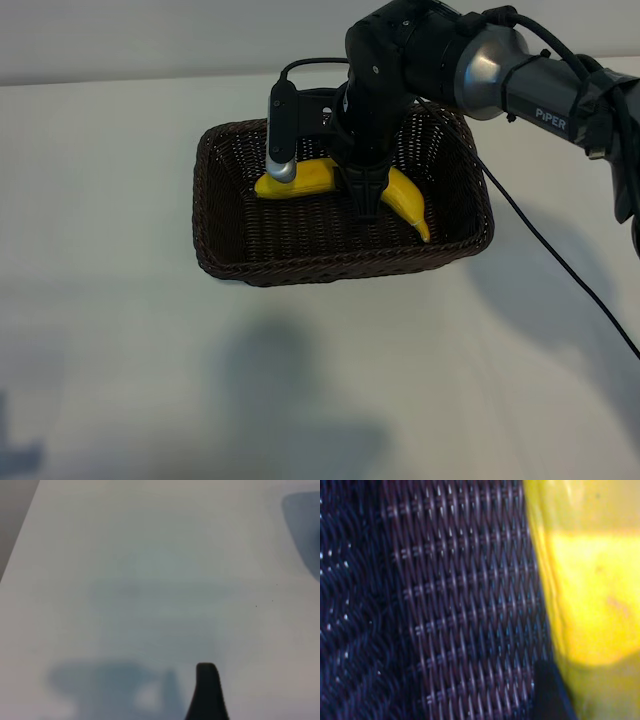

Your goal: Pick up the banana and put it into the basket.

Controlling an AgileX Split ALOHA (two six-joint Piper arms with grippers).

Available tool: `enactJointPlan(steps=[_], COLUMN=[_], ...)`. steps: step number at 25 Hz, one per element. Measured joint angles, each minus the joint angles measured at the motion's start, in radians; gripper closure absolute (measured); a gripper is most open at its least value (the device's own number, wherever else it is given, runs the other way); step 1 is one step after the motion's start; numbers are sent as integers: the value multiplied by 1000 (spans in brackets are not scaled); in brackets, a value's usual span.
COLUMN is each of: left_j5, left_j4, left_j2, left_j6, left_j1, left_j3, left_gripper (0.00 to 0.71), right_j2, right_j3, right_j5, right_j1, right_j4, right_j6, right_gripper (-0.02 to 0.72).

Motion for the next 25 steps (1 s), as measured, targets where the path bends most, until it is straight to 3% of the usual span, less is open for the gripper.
enactJointPlan(steps=[3, 8, 14, 21, 25], left_j5=[0, 0, 0, 0, 0], left_j4=[0, 0, 0, 0, 0], left_j2=[0, 0, 0, 0, 0], left_j6=[0, 0, 0, 0, 3], left_j1=[0, 0, 0, 0, 0], left_j3=[0, 0, 0, 0, 0], left_gripper=[138, 138, 138, 138, 138], right_j2=[0, -1, -31, -89, -102], right_j3=[0, -23, -63, -111, -114], right_j5=[0, 9, 69, 159, 162], right_j1=[0, 0, 0, -5, -32], right_j4=[0, 12, 14, -24, -30], right_j6=[0, 2, 19, 37, 125], right_gripper=[243, 117, 128, 136, 136])
